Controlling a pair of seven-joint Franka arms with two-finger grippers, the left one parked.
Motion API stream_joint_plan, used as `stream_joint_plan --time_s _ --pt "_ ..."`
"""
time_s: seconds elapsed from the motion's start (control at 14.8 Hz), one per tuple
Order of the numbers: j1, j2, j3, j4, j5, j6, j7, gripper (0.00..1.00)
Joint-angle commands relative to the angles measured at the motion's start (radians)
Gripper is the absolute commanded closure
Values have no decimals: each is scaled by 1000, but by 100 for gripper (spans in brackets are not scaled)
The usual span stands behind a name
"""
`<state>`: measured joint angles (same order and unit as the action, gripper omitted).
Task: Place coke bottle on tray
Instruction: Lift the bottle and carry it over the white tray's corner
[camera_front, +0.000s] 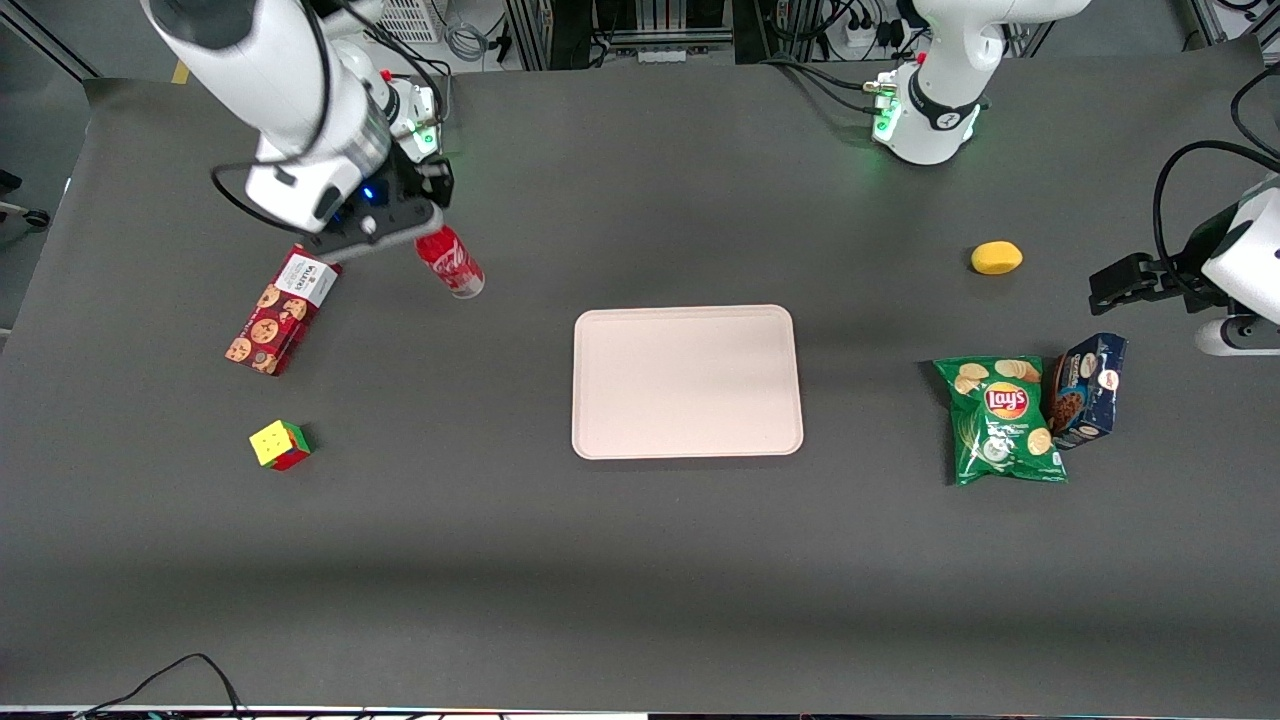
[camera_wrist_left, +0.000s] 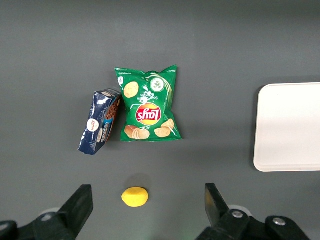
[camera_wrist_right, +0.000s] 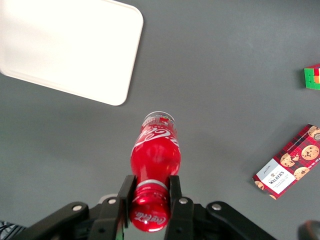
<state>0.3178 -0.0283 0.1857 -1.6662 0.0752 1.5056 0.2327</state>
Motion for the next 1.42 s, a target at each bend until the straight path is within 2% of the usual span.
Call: stream_joint_plan --time_s 0.0,0.2,0.41,0.61,0.75,0.88,1.36 --pt "0 22 -2 86 40 -50 -10 100" --pt "12 53 26 109 41 -38 101 100" --pt "46 134 105 176 37 -21 305 100" --pt "50 223 207 184 6 98 445 100" --pt "58 293 231 184 -90 151 450 100" --pt "79 358 233 178 -139 201 438 100" --pt "79 499 230 129 -199 347 405 100"
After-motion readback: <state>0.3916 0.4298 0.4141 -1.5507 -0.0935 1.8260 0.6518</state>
